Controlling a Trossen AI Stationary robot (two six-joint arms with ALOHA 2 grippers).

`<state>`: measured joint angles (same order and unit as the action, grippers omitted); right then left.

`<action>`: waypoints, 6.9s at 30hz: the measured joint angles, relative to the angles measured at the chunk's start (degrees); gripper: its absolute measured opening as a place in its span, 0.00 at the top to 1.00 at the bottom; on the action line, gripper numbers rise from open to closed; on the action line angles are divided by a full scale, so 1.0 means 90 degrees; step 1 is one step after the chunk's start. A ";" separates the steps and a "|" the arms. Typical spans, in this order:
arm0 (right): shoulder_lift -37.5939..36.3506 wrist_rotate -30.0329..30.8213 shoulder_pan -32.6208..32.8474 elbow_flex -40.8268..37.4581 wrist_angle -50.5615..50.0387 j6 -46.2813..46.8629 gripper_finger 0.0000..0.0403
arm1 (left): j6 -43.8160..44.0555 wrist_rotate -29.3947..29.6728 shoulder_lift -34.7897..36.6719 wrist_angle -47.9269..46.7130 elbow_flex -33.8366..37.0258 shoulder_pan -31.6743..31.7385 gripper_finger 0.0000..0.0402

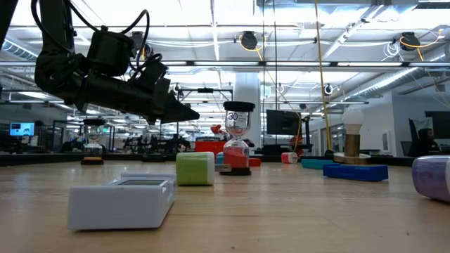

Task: Pick & Place Office items
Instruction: Put the top dark blue charger adapter into the black bin, then put the red digital timer into the blue bin

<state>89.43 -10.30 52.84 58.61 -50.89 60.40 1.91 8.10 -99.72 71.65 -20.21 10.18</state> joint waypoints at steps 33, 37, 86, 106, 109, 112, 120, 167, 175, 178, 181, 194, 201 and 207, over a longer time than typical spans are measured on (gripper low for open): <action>-0.0203 -0.0533 -0.0036 -0.0022 0.0818 -0.0122 1.00 | -0.0022 0.0000 0.0000 -0.0043 0.0000 -0.0001 0.99; -0.0319 -0.0525 -0.0127 0.0078 0.0707 -0.0073 1.00 | -0.0022 0.0000 0.0000 -0.0043 0.0000 -0.0001 0.99; -0.2992 0.1133 -0.8897 -0.3682 0.8006 -0.5803 1.00 | 0.2215 -0.0530 -0.0002 -0.3439 -0.2044 0.0018 0.96; -0.2992 0.1116 -0.9245 -0.3682 0.7715 -0.5896 1.00 | 0.1651 -0.0704 -0.0002 -0.6784 -0.3296 -0.0035 0.35; -0.2992 0.1116 -0.9245 -0.3682 0.7712 -0.5986 1.00 | 0.1336 -0.0982 -0.0002 -0.6804 -0.3293 0.0056 0.30; -0.2992 0.1114 -0.9245 -0.3682 0.7713 -0.5975 1.00 | 0.0960 -0.1063 -0.0002 -0.6753 -0.3293 0.0118 0.27; -0.2724 0.1108 -0.9112 -0.3679 0.8285 -0.5758 0.98 | 0.1623 -0.0544 -0.0002 -0.6194 -0.3291 0.0407 0.31; 0.1815 0.3143 -0.7487 -0.0804 0.7663 -0.3621 0.29 | 0.1486 -0.0177 -0.0002 -0.0659 -0.0486 0.0607 0.96; 0.2249 0.3453 -0.7495 -0.0541 0.7394 -0.3453 0.40 | 0.1518 -0.0177 -0.0002 -0.0662 -0.0486 0.0609 0.96; 0.2244 0.3515 -0.7501 -0.0544 0.7363 -0.3467 0.47 | 0.1518 -0.0177 -0.0002 -0.0659 -0.0486 0.0610 0.98; 0.2246 0.3652 -0.7499 -0.0549 0.7358 -0.3634 0.55 | 0.1540 -0.0175 -0.0002 -0.0660 -0.0486 0.0611 0.99; 0.1429 0.3603 -0.7477 -0.0701 0.7031 -0.4199 0.55 | 0.2335 -0.0702 0.0159 -0.0386 -0.0469 0.0698 0.93; 0.0330 0.2230 -0.7477 -0.2230 1.0231 -0.4285 0.65 | 0.2847 -0.1946 0.0384 0.0941 -0.0440 0.0907 0.88; -0.0385 0.2110 -0.7611 -0.3009 1.0553 -0.3846 0.71 | 0.3171 -0.2350 0.0384 0.1360 -0.0483 0.0920 0.68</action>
<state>85.96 8.69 -15.66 31.53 44.08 25.78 30.45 -13.05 -96.27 83.89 -24.56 18.46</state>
